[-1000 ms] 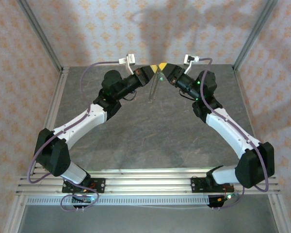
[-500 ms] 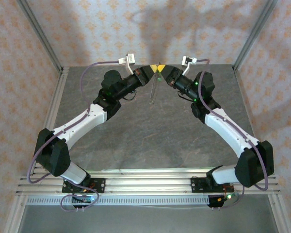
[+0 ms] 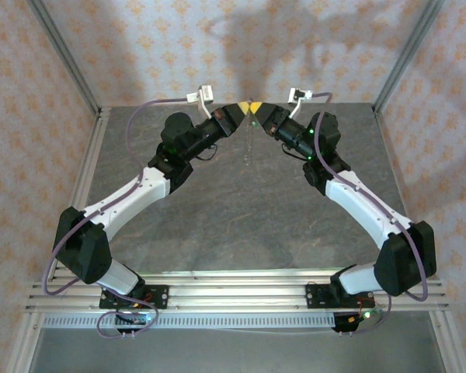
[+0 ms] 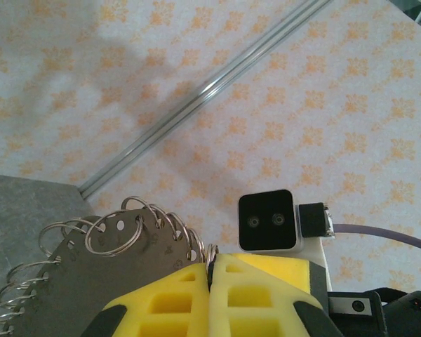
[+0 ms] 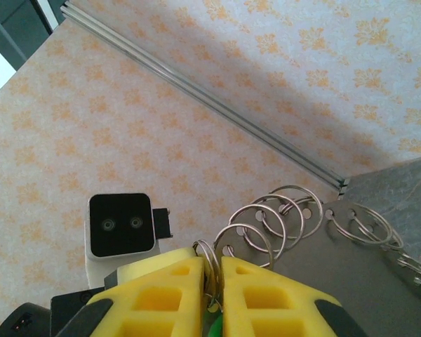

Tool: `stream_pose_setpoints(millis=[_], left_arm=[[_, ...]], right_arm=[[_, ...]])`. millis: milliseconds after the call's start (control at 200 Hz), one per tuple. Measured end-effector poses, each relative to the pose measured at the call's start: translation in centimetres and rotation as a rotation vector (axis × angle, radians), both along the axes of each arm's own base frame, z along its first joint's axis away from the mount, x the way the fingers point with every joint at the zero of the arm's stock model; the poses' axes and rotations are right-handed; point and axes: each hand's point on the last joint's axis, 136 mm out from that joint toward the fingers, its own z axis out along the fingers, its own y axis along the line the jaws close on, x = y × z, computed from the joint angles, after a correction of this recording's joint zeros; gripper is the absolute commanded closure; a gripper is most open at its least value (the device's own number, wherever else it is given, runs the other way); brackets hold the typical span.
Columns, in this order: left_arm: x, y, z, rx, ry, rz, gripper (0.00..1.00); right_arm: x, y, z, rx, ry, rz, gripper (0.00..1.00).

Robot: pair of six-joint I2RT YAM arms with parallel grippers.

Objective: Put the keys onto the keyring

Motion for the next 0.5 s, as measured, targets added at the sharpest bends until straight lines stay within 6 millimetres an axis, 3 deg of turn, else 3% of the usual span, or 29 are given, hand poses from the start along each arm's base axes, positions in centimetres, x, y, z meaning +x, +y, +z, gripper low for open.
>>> stream_pose_setpoints(millis=[60, 370, 430, 500], left_arm=[[0.02, 0.1, 0.06, -0.001, -0.001, 0.005, 1.0], [0.05, 0.12, -0.03, 0.007, -0.006, 0.01, 1.0], [0.02, 0.14, 0.01, 0.007, -0.007, 0.01, 1.0], [-0.01, 0.11, -0.03, 0.008, -0.005, 0.009, 1.0]], right_arm=[[0.07, 0.03, -0.07, 0.002, 0.005, -0.002, 1.0], [0.2, -0.01, -0.18, 0.003, 0.013, -0.011, 1.0], [0.21, 0.0, -0.19, 0.003, 0.014, -0.011, 0.87], [0.2, 0.1, -0.21, 0.002, 0.014, -0.01, 0.92]])
